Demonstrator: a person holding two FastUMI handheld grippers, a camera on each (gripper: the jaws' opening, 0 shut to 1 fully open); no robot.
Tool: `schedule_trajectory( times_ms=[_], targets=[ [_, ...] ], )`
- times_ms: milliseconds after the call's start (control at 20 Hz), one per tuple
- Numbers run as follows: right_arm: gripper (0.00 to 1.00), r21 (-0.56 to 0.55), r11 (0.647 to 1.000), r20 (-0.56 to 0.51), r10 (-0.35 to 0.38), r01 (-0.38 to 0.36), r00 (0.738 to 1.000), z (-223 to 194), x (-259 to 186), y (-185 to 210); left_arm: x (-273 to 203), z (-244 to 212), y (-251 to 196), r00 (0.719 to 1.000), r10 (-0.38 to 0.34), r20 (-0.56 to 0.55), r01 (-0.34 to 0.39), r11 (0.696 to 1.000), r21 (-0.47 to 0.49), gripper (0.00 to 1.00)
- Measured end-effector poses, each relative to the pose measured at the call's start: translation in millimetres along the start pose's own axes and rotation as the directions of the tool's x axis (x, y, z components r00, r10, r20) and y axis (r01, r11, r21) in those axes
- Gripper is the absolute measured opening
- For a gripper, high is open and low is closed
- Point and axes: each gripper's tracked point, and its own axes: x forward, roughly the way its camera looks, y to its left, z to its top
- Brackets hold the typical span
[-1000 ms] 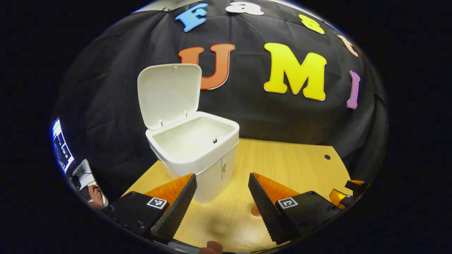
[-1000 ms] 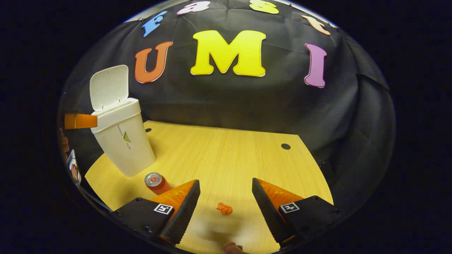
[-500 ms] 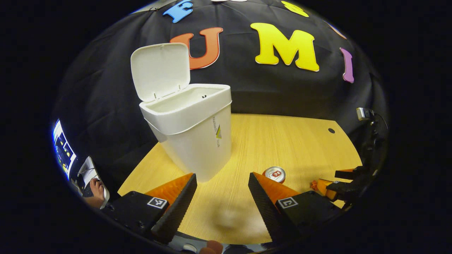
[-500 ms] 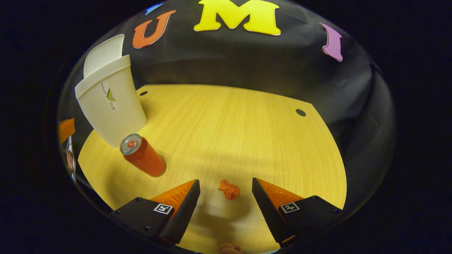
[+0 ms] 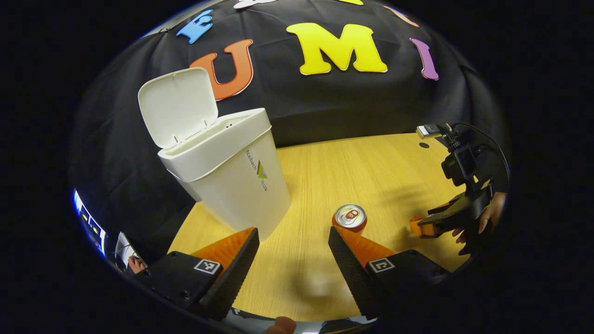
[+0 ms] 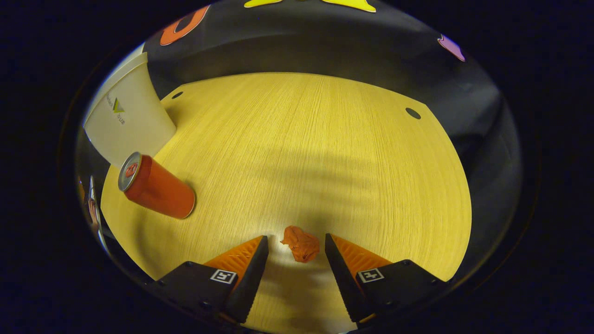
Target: Press the lid of the desktop garbage bin to open it, pick up the crumpled paper on the desktop and throw it into the bin, then pick up the pop can on the desktop and drop it into the bin, and finally close the garbage bin lid.
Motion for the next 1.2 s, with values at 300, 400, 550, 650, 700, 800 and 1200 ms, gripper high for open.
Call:
schedule_trajectory(
  times_ms=[300, 400, 550, 650, 700, 800, 1200],
  targets=[
    [0.56, -0.010, 1.000, -0.079, -0.013, 0.012, 0.997, -5.1, 6.6, 2.1, 6.4, 4.1, 12.1, 1.000, 0.013, 0.010, -0.013, 0.999, 0.040, 0.99],
    [0.56, 0.004, 1.000, -0.098, 0.001, -0.001, 0.995, -10.9, 8.9, 6.5, 6.7, 1.8, 12.0, 1.000, 0.005, -0.003, -0.005, 1.000, 0.026, 0.99],
    [0.55, 0.020, 1.000, -0.124, 0.012, -0.010, 0.992, -18.2, 9.5, 6.0, 6.2, -5.6, 10.9, 1.000, -0.001, -0.021, 0.002, 0.999, 0.032, 0.99],
    [0.42, 0.034, 0.999, -0.114, -0.012, 0.016, 0.993, -15.8, 14.8, -2.0, 4.8, -7.2, 11.7, 1.000, -0.002, -0.024, 0.003, 0.999, 0.037, 0.99],
    [0.29, 0.042, 0.999, -0.118, -0.002, 0.007, 0.993, -16.2, 14.1, -0.8, 4.6, -8.4, 12.0, 1.000, -0.002, -0.026, 0.003, 0.999, 0.035, 0.99],
    [0.33, 0.041, 0.999, -0.114, 0.006, -0.001, 0.993, -15.4, 12.0, -1.8, 4.3, -11.9, 13.3, 0.999, -0.005, -0.036, 0.006, 1.000, 0.029, 0.99],
    [0.15, 0.038, 0.999, -0.008, 0.011, -0.010, 1.000, 19.2, -48.5, -11.5, -5.4, -16.3, 18.8, 0.999, -0.030, -0.019, 0.030, 1.000, 0.006, 0.99]
  ],
)
